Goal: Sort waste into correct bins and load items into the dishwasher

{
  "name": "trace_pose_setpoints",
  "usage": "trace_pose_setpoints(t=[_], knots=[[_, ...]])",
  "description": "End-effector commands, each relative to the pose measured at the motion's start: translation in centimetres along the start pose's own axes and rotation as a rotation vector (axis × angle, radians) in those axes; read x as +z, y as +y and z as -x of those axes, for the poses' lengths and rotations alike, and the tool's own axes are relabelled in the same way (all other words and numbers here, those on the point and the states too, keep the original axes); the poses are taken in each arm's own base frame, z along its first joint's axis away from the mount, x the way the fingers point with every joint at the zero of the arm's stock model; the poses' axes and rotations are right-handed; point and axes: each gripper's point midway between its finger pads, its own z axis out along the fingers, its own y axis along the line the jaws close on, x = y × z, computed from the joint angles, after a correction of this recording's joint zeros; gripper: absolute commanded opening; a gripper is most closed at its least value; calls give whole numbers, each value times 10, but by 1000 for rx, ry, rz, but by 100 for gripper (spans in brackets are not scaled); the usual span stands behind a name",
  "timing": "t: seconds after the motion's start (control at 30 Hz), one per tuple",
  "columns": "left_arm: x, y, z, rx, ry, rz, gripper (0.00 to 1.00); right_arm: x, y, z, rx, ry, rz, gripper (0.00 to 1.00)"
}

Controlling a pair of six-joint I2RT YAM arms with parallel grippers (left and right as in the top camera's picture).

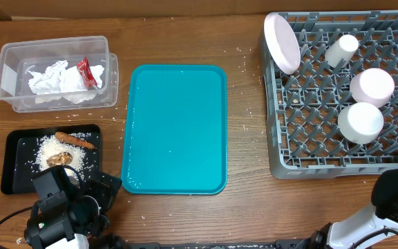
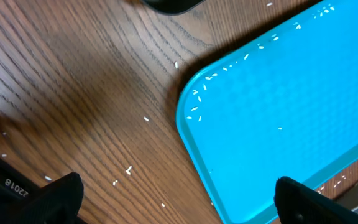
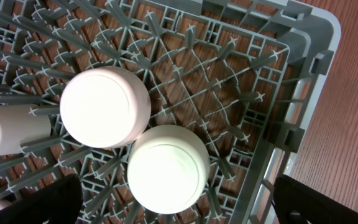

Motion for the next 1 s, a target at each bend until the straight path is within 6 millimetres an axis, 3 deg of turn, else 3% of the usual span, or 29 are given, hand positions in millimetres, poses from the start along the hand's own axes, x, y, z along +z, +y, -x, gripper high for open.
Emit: trace_pose_setpoints(t=[0.0,0.17,0.37,0.5,0.63,0.73,0.83,0.97], knots=[[1,-1,-2,-36,8,-13,100,-6,-1,3,5,-19,9,100],[1,9,5,-37,-36,42,100,-6,-1,3,5,-19,9,100],[2,5,5,-30,-37,29,100,-6,-1,3,5,-19,9,100],[11,-26,9,203,-80,-65,100,-6,-1,3,5,-19,9,100],[22,-93,12,572,-241,-303,100,-6,-1,3,5,-19,9,100],[19,-136,-2,848,-397,-500,100,-6,-1,3,5,-19,9,100],[18,-149,-14,993,-503,-618,100,-6,-1,3,6,-19,9,100],[23,-144,-11,996,-597,-685,100,-6,-1,3,5,-19,9,100]])
